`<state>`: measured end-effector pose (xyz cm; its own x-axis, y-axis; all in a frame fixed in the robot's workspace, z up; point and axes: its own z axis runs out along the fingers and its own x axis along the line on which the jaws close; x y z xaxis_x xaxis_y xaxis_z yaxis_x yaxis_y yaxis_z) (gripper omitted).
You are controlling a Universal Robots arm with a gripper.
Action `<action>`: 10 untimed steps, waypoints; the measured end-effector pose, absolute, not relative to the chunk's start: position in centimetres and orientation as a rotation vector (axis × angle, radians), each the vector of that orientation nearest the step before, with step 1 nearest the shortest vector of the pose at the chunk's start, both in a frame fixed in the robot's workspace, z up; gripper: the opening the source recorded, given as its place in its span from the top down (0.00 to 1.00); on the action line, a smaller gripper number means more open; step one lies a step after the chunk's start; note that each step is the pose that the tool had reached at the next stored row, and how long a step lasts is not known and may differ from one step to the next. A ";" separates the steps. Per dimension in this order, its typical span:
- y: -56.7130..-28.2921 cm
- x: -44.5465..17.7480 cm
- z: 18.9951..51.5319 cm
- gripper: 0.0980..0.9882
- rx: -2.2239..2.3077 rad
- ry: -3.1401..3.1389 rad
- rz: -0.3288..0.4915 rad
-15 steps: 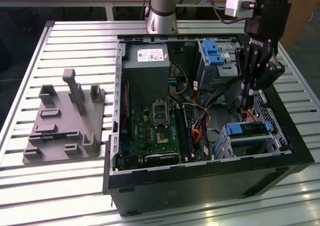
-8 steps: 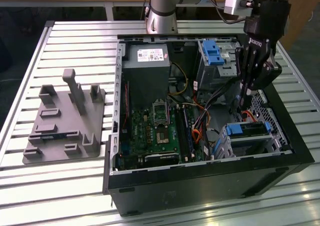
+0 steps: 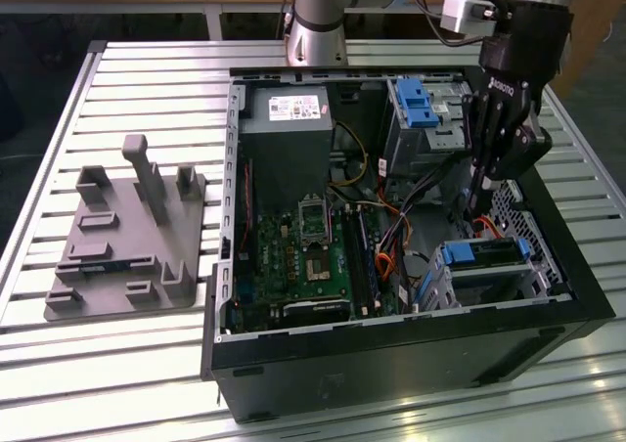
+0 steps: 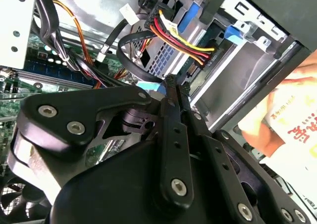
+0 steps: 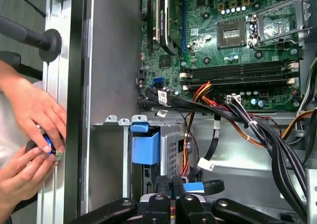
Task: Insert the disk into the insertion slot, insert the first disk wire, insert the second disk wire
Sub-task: 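Insert the second disk wire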
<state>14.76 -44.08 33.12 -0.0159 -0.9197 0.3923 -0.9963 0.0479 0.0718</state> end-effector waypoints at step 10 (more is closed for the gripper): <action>-45.2 15.2 33.1 0.95 1.945 -2.013 0.304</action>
